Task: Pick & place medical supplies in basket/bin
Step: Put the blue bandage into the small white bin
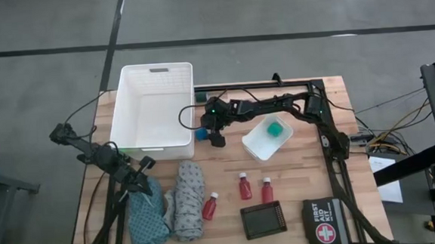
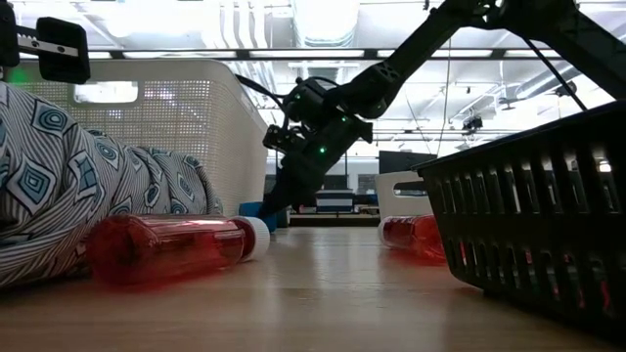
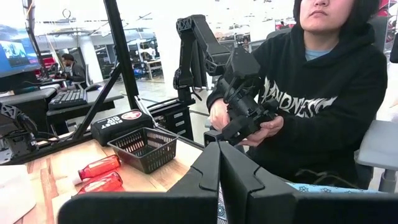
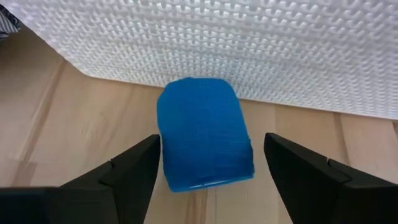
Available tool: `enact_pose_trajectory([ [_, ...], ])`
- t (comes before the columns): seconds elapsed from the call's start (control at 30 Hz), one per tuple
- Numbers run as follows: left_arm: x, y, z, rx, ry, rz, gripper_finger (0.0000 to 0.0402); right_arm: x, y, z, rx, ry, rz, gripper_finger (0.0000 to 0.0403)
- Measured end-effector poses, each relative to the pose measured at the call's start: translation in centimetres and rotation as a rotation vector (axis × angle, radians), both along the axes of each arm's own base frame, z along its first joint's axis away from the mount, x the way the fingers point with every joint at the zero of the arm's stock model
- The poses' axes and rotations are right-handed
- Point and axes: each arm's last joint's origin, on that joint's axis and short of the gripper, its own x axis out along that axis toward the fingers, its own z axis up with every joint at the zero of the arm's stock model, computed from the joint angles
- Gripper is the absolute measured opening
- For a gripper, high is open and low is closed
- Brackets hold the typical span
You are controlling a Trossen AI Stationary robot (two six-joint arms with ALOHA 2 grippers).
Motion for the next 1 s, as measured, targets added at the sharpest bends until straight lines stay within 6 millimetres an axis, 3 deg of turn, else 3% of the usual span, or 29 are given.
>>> enact_pose_trajectory([
  [0.47,0.0,0.0,0.0,0.0,0.0,0.0,0.0006,0.0,0.1,-0.1,-0.004,0.006,0.013,0.0206],
  [0.83,0.0,0.0,0.0,0.0,0.0,0.0,0.0006,-0.1,0.2,0.1,0.016,0.012,-0.003,0.0198],
  [1.0,0.0,0.0,0.0,0.0,0.0,0.0,0.0006,-0.5,0.4,1.5,0.034,0.016,-0.018,0.0198],
])
